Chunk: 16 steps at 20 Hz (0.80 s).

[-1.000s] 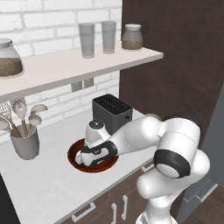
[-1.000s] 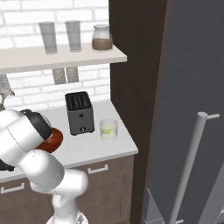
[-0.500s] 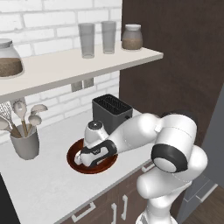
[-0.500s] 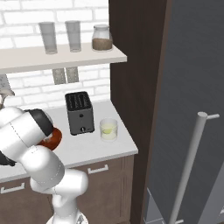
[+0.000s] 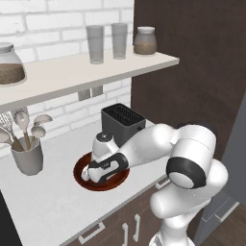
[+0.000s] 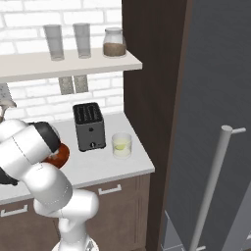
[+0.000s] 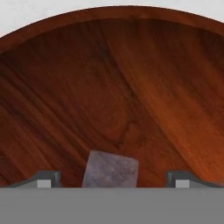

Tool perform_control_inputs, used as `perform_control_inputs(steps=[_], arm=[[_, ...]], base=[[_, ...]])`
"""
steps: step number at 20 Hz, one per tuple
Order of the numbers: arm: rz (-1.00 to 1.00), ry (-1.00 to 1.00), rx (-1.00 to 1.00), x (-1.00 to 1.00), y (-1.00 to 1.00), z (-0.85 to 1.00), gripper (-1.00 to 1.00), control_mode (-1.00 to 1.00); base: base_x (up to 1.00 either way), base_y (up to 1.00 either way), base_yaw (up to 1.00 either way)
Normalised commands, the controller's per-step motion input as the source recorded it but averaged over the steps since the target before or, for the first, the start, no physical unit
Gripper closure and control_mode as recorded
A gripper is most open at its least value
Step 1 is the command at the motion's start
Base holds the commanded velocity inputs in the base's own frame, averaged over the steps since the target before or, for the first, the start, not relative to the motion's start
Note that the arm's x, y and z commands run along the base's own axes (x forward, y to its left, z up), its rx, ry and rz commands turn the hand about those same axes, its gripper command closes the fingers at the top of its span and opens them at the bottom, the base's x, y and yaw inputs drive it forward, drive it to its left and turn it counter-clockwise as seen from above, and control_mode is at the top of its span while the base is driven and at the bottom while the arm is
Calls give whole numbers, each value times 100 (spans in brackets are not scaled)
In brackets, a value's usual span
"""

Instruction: Grab a lemon wedge from the fridge and one ice cube from the ice bowl, and put them in the glass of lemonade.

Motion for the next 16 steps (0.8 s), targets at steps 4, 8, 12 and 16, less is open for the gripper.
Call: perform_control_inputs(steps=[4, 8, 12, 16], arm=[[0, 5, 0, 0, 15, 0, -100, -100], [0, 5, 0, 0, 4, 0, 100, -100], [0, 2, 0, 0, 0, 0, 100, -100], [0, 1, 0, 0, 0, 0, 100, -100]], base=[[0, 0, 0], [0, 0, 0], [0, 0, 0], [0, 0, 0]])
